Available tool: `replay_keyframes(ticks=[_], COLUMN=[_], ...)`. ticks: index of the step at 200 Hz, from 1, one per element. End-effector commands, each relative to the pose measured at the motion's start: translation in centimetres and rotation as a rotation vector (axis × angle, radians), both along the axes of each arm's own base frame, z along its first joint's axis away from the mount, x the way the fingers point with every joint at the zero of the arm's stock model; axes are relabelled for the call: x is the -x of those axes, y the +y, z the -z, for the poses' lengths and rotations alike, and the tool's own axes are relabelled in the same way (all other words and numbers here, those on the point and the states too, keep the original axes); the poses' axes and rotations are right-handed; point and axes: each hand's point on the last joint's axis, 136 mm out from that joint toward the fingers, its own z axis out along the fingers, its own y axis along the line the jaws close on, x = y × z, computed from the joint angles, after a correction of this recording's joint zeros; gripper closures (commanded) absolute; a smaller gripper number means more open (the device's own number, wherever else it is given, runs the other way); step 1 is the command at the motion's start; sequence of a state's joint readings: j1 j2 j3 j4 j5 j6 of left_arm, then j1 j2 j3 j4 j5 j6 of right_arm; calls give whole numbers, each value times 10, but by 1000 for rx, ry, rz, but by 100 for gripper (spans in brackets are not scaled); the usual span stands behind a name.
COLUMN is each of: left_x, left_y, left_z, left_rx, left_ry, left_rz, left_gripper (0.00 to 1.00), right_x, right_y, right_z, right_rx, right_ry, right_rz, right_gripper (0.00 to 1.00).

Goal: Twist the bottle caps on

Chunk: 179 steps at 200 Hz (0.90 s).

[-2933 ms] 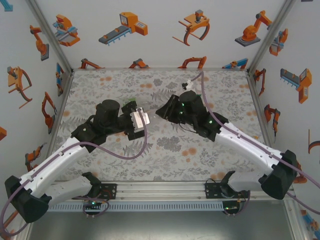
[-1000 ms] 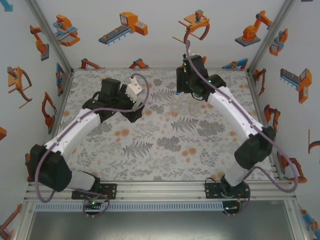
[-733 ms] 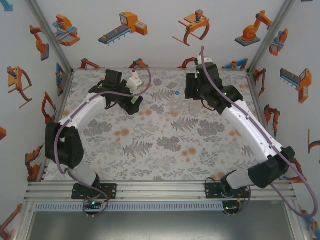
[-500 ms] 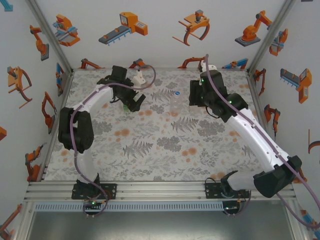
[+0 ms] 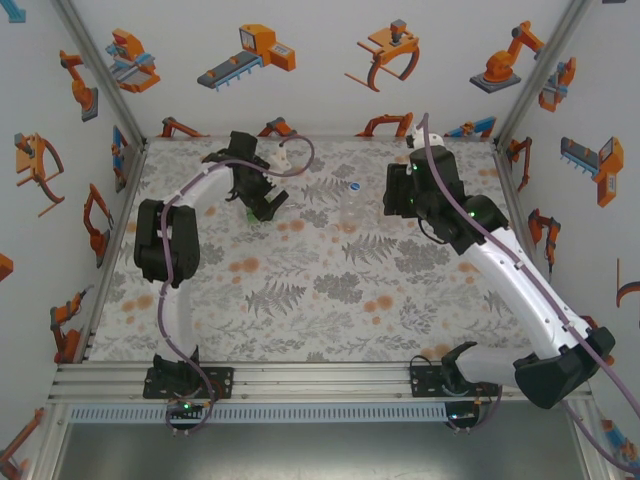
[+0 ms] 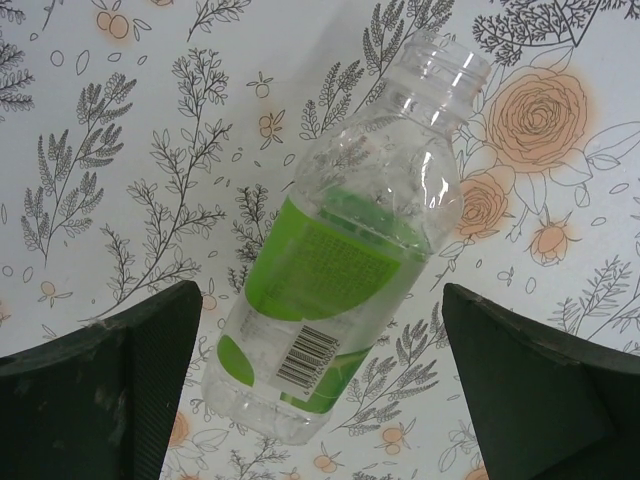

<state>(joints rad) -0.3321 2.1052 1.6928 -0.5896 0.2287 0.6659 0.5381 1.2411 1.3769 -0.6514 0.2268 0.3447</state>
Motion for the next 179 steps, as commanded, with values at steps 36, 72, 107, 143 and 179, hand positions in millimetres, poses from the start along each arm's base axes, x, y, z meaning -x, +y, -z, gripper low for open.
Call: replay_keyframes(ticks=[36,72,107,143,179], left_x=[18,26,38,39,38], left_y=[-2,1,8,9,4], left_z=[16,23,29,38,44], left_rx=[12,-6,-25,-9,30], left_ry=[126,167,191,186,175], left_rz=[38,16,5,-29,-49], left_gripper=[9,14,19,21,25], right_x=[4,3,1,1,3], right_y=[-1,3,5,10,9], right_z=[10,12,16,20,22], right_rx=[-2,-10,-18,-37,-41], right_ry=[38,41,46,57,64], right_rz=[4,-4,-8,-19,-21], right_gripper=[46,46,46,46,46])
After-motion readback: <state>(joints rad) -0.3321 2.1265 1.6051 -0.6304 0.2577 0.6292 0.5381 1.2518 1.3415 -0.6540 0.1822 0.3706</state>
